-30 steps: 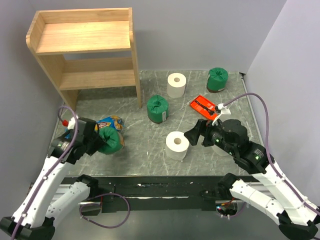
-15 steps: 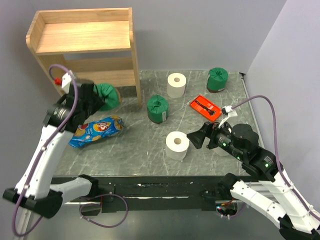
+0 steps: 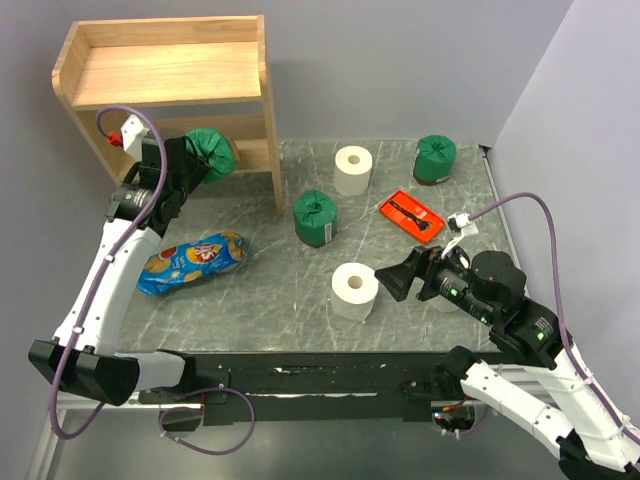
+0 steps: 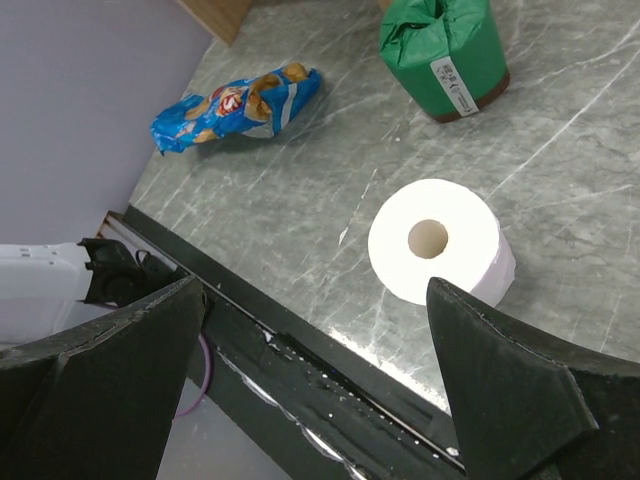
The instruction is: Place and organize the paper towels onto the shelf
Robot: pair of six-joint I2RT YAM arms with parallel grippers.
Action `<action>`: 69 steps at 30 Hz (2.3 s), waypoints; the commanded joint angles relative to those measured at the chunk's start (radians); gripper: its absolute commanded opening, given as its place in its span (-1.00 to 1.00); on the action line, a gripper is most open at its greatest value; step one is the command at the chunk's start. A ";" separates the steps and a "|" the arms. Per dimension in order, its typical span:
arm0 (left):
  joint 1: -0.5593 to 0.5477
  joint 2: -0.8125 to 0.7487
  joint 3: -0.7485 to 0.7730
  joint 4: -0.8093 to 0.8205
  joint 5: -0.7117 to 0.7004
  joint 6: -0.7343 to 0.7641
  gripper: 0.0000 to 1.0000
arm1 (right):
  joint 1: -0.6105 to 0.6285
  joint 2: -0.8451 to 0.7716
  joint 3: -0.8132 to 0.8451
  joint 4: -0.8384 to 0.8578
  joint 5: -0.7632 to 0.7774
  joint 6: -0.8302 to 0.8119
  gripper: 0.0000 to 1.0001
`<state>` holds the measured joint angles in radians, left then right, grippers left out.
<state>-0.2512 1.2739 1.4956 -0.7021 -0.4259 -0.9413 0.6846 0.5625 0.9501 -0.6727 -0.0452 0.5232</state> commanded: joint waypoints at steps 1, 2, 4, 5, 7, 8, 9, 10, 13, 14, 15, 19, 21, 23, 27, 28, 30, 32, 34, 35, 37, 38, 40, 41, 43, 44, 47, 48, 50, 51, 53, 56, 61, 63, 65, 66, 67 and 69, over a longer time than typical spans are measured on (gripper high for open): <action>0.012 -0.001 0.000 0.200 0.030 -0.040 -0.49 | -0.005 -0.013 0.026 0.039 -0.004 -0.009 0.98; 0.012 0.005 0.000 0.208 0.036 -0.045 -0.49 | -0.003 -0.012 0.027 0.036 -0.001 -0.012 0.98; 0.013 0.030 0.006 0.216 0.047 -0.056 -0.49 | -0.003 -0.007 0.036 0.027 0.005 -0.017 0.98; 0.013 0.039 0.012 0.213 0.055 -0.060 -0.50 | -0.003 -0.007 0.038 0.027 0.010 -0.018 0.98; 0.013 0.062 0.020 0.219 0.064 -0.068 -0.50 | -0.005 -0.007 0.042 0.024 0.011 -0.019 0.98; 0.013 0.068 0.020 0.223 0.073 -0.067 -0.49 | -0.003 -0.007 0.045 0.024 0.011 -0.020 0.98; 0.013 0.076 0.023 0.225 0.073 -0.067 -0.49 | -0.003 -0.009 0.049 0.022 0.014 -0.022 0.98; 0.013 0.090 0.023 0.225 0.073 -0.068 -0.46 | -0.005 -0.012 0.050 0.021 0.016 -0.022 0.98; 0.012 0.117 0.028 0.234 0.082 -0.063 -0.46 | -0.003 -0.012 0.059 0.013 0.018 -0.023 0.98; 0.013 0.120 0.023 0.254 0.087 -0.067 -0.46 | -0.003 -0.013 0.059 0.013 0.018 -0.023 0.98; 0.012 0.125 0.009 0.272 0.101 -0.071 -0.46 | -0.005 -0.013 0.062 0.012 0.018 -0.023 0.98; 0.013 0.130 -0.027 0.331 0.118 -0.097 -0.46 | -0.003 -0.012 0.058 0.013 0.015 -0.014 0.98; 0.012 0.133 -0.041 0.357 0.116 -0.109 -0.45 | -0.005 -0.010 0.053 0.019 0.011 -0.011 0.98; 0.013 0.142 -0.038 0.371 0.119 -0.113 -0.42 | -0.005 -0.010 0.052 0.019 0.011 -0.008 0.98; 0.013 0.183 0.003 0.366 0.128 -0.108 -0.40 | -0.004 -0.019 0.052 0.016 0.015 -0.006 0.98; 0.013 0.186 0.008 0.371 0.128 -0.108 -0.39 | -0.003 -0.022 0.053 0.018 0.016 -0.006 0.98; 0.013 0.194 0.009 0.380 0.133 -0.113 -0.37 | -0.003 -0.024 0.052 0.016 0.021 -0.009 0.98; 0.012 0.197 0.002 0.400 0.141 -0.114 -0.33 | -0.003 -0.024 0.056 0.013 0.024 -0.011 0.98; 0.013 0.205 0.002 0.398 0.144 -0.120 -0.24 | -0.003 -0.023 0.059 0.010 0.024 -0.011 0.98; 0.012 0.206 -0.001 0.404 0.147 -0.119 -0.18 | -0.005 -0.021 0.058 0.012 0.024 -0.009 0.98; 0.013 0.211 0.002 0.398 0.156 -0.111 -0.04 | -0.003 -0.021 0.059 0.009 0.021 -0.009 0.98; 0.012 0.211 0.009 0.385 0.157 -0.106 0.00 | -0.005 -0.021 0.062 0.009 0.021 -0.009 0.98; 0.012 0.202 0.015 0.377 0.161 -0.091 0.09 | -0.005 -0.022 0.065 0.007 0.021 -0.009 0.98; 0.012 0.196 0.015 0.374 0.161 -0.085 0.11 | -0.003 -0.023 0.065 0.009 0.022 -0.008 0.98; 0.013 0.173 0.014 0.380 0.159 -0.071 0.23 | -0.005 -0.026 0.065 0.010 0.025 -0.008 0.98; 0.012 0.168 0.011 0.386 0.157 -0.065 0.27 | -0.003 -0.026 0.065 0.012 0.024 -0.008 0.98; 0.012 0.154 0.018 0.394 0.161 -0.044 0.40 | -0.003 -0.021 0.073 0.007 0.019 -0.006 0.98; 0.012 0.154 0.020 0.398 0.164 -0.021 0.41 | -0.005 -0.018 0.073 0.007 0.019 -0.005 0.98; 0.012 0.148 0.011 0.423 0.182 0.008 0.44 | -0.003 -0.016 0.081 0.007 0.016 0.000 0.98; 0.012 0.140 0.006 0.424 0.184 0.015 0.44 | -0.005 -0.018 0.081 0.009 0.015 0.001 0.98; 0.012 0.131 -0.006 0.424 0.187 0.021 0.45 | -0.005 -0.019 0.088 0.007 0.013 0.000 0.98; 0.012 0.090 -0.032 0.395 0.206 0.050 0.46 | -0.005 -0.029 0.090 0.004 0.018 -0.005 0.98; 0.006 -0.069 -0.231 0.401 0.282 0.150 0.48 | -0.005 -0.049 0.052 -0.005 0.019 0.000 0.98; 0.006 -0.173 -0.339 0.372 0.298 0.200 0.52 | -0.005 -0.058 0.024 -0.001 0.018 0.000 0.98; 0.004 -0.273 -0.409 0.299 0.314 0.263 0.54 | -0.003 -0.055 0.009 -0.001 0.021 0.003 0.97; 0.004 -0.306 -0.426 0.267 0.322 0.278 0.58 | -0.005 -0.050 0.006 0.002 0.030 0.004 0.97; 0.004 -0.341 -0.467 0.244 0.325 0.295 0.64 | -0.003 -0.043 -0.005 0.013 0.039 0.006 0.97; 0.004 -0.451 -0.511 0.195 0.338 0.331 0.93 | -0.003 -0.013 -0.022 0.068 0.044 0.043 0.96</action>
<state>-0.2436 0.9871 1.0492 -0.4118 -0.1406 -0.7300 0.6846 0.5114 0.9588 -0.6735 -0.0280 0.5259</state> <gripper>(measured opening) 0.849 0.986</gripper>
